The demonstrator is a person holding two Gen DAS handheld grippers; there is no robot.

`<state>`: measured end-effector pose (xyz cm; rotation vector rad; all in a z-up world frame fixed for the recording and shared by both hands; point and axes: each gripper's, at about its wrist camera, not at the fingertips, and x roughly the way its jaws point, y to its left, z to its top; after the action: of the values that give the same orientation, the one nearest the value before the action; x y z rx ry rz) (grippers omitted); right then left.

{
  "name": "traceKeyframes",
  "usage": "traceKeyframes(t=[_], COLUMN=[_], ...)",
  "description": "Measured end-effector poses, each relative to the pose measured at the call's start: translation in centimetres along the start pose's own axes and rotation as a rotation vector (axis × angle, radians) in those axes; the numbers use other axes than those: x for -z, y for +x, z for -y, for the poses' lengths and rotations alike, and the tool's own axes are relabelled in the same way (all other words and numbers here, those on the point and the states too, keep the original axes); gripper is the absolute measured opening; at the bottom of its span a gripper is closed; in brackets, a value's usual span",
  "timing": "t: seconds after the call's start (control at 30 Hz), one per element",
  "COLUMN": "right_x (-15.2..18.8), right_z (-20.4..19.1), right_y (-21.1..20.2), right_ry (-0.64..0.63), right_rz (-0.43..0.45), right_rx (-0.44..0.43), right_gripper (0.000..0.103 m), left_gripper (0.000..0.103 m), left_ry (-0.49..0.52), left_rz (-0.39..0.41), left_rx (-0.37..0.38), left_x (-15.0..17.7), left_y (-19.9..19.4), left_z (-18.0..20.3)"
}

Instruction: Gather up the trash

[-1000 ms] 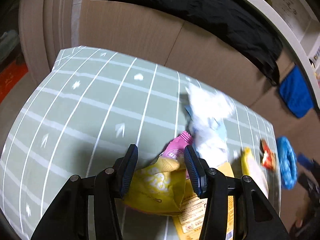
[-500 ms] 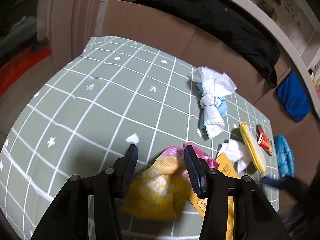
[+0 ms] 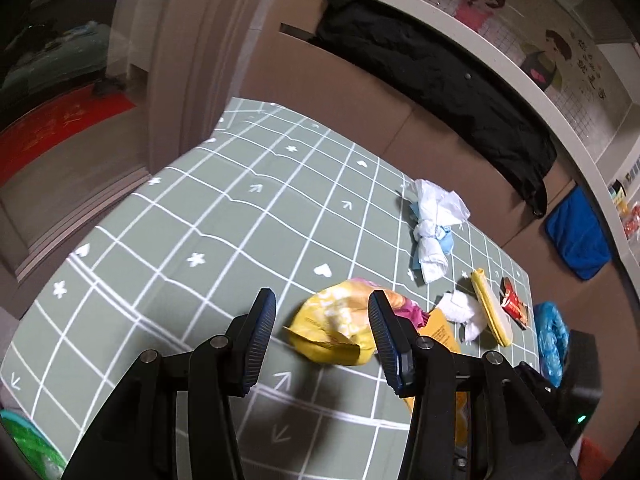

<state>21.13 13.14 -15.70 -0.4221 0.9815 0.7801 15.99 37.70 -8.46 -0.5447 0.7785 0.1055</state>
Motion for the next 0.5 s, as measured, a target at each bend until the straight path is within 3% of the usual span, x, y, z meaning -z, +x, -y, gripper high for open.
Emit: traceKeyframes(t=[0.07, 0.2, 0.27, 0.33, 0.37, 0.43, 0.47, 0.5], right_x=[-0.2, -0.7, -0.9, -0.6, -0.6, -0.3, -0.3, -0.3], right_z=[-0.8, -0.6, -0.2, 0.3, 0.3, 0.3, 0.3, 0.4], right_y=[0.7, 1.1, 1.0, 0.1, 0.1, -1.4, -1.8, -2.1], right_ry=[-0.031, -0.039, -0.025, -0.018, -0.018, -0.044, -0.059, -0.067], right_rz=[-0.023, -0.037, -0.013, 0.039, 0.039, 0.079, 0.08, 0.067], right_rx=[0.061, 0.054, 0.048, 0.029, 0.029, 0.013, -0.01, -0.024], right_gripper=[0.103, 0.102, 0.098, 0.087, 0.076, 0.044, 0.007, 0.0], left_gripper=[0.049, 0.049, 0.049, 0.049, 0.049, 0.049, 0.049, 0.049], left_ry=[-0.003, -0.019, -0.018, -0.01, -0.005, 0.001, 0.004, 0.005], left_rz=[0.005, -0.004, -0.009, -0.013, -0.016, -0.017, -0.017, -0.017], left_rx=[-0.011, -0.021, -0.027, -0.031, -0.032, -0.03, -0.026, -0.022], left_x=[0.1, 0.4, 0.7, 0.9, 1.0, 1.0, 1.0, 1.0], left_y=[-0.3, -0.5, -0.6, -0.8, -0.8, -0.8, -0.7, -0.7], left_z=[-0.3, -0.9, -1.0, -1.0, -0.9, -0.8, -0.9, -0.8])
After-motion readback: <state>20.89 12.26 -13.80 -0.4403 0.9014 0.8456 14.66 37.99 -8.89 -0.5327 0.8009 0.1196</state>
